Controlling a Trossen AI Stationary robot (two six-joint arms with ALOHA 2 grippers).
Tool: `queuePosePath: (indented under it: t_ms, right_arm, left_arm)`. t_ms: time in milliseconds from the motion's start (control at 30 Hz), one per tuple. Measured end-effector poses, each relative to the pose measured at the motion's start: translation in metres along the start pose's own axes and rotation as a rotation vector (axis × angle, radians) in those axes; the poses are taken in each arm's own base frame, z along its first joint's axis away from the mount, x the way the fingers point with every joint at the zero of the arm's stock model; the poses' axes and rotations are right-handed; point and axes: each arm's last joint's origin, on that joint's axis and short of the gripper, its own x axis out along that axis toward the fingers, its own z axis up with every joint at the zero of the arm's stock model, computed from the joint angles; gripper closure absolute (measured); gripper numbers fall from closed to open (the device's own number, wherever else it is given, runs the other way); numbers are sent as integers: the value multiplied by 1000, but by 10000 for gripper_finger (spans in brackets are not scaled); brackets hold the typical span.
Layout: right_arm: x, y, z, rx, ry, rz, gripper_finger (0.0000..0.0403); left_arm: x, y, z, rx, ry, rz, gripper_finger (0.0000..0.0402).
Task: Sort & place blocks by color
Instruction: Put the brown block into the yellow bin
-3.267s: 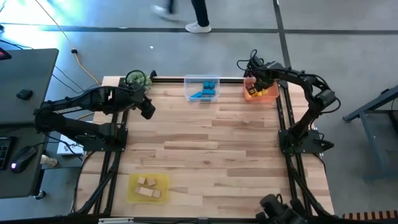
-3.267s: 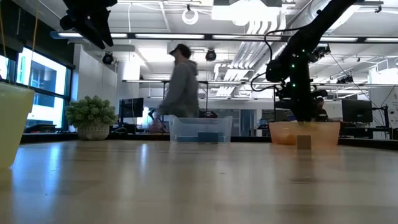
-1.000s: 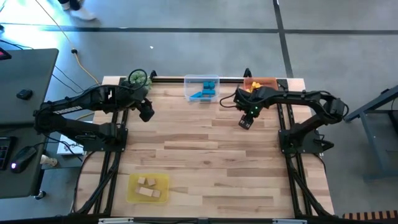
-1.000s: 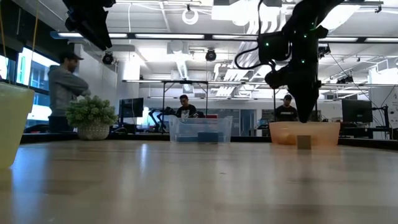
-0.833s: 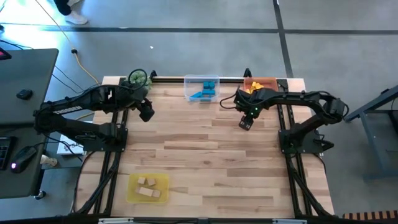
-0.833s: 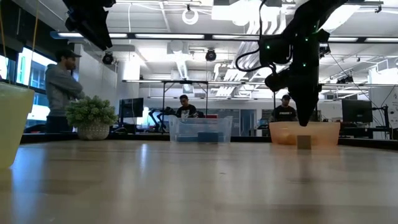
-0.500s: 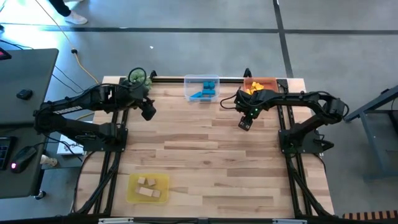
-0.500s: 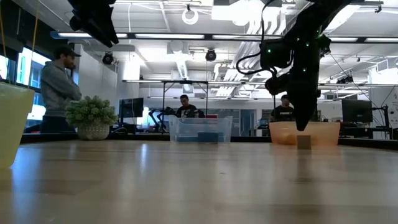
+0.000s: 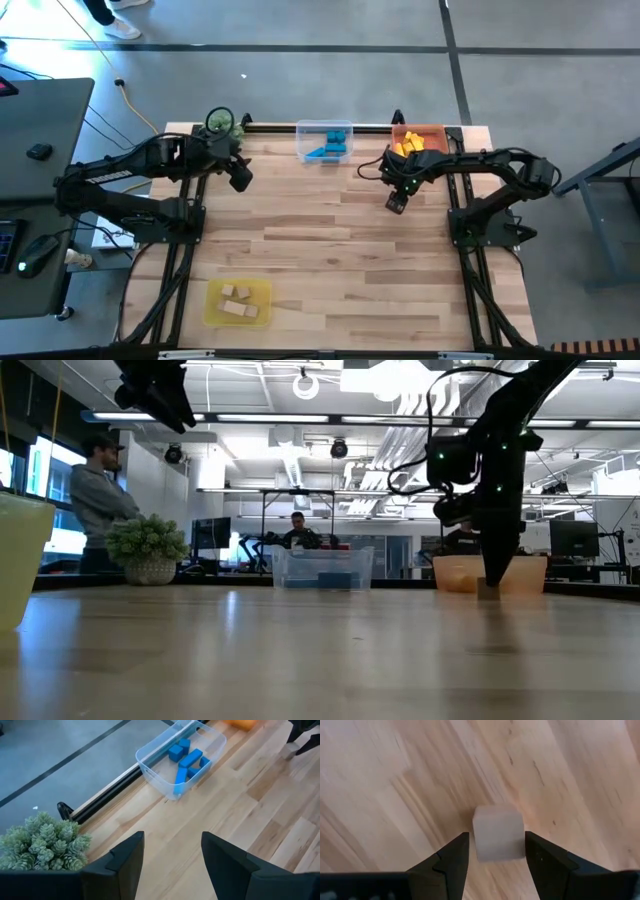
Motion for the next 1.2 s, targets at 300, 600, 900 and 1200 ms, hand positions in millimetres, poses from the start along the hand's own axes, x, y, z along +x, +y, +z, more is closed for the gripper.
queuePosePath:
  t_ms: [300,600,900,1200]
  right_arm:
    - [0,-1,2,9,-25,-20,259]
    - [-1,0,4,78,-31,17,308]
    - [-27,13,29,94,-114,197,308]
    - [-85,55,64,18,-296,324,308]
  left_arm:
    - [0,0,0,-36,-1,0,213]
    - [0,0,0,-50,-1,0,213]
    - [0,-2,-1,-103,31,-72,213]
    - [-1,-7,-2,-107,92,-232,213]
